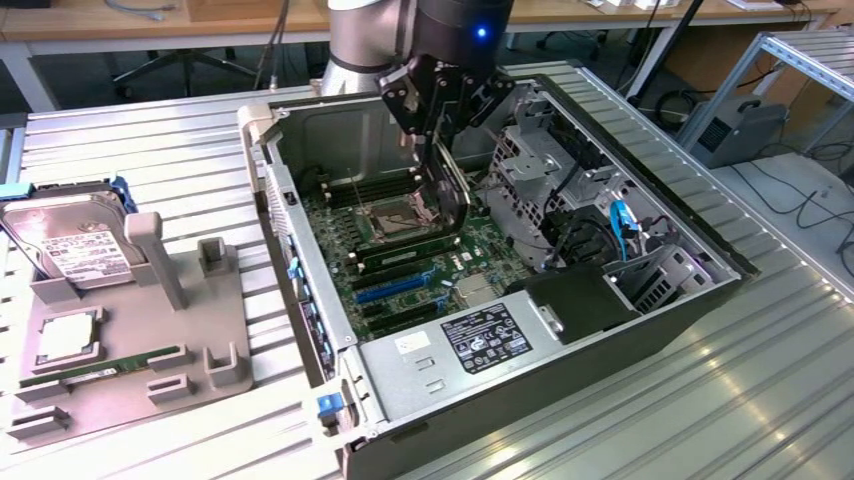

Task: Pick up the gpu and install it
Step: 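Pick up the gpu and move the gpu toward the slot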

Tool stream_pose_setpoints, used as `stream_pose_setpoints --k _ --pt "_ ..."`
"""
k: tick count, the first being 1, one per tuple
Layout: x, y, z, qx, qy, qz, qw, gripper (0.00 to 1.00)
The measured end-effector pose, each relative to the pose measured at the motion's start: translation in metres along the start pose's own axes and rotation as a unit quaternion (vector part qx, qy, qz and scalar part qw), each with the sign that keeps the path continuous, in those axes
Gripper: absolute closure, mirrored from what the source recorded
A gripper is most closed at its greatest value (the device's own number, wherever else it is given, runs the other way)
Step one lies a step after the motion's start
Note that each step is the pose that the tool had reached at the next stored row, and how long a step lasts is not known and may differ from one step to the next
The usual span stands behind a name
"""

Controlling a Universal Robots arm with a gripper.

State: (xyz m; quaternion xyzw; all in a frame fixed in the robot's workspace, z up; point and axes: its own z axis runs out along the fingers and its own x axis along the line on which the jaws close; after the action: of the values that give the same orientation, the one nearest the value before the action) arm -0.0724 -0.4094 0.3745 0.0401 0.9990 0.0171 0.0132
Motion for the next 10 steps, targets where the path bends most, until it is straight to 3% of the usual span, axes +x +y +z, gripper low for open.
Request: stream_pose_setpoints --k 10 --pt "-0.012 0.0008 0.0023 -0.0001 0.0002 -0.007 1.0 0.73"
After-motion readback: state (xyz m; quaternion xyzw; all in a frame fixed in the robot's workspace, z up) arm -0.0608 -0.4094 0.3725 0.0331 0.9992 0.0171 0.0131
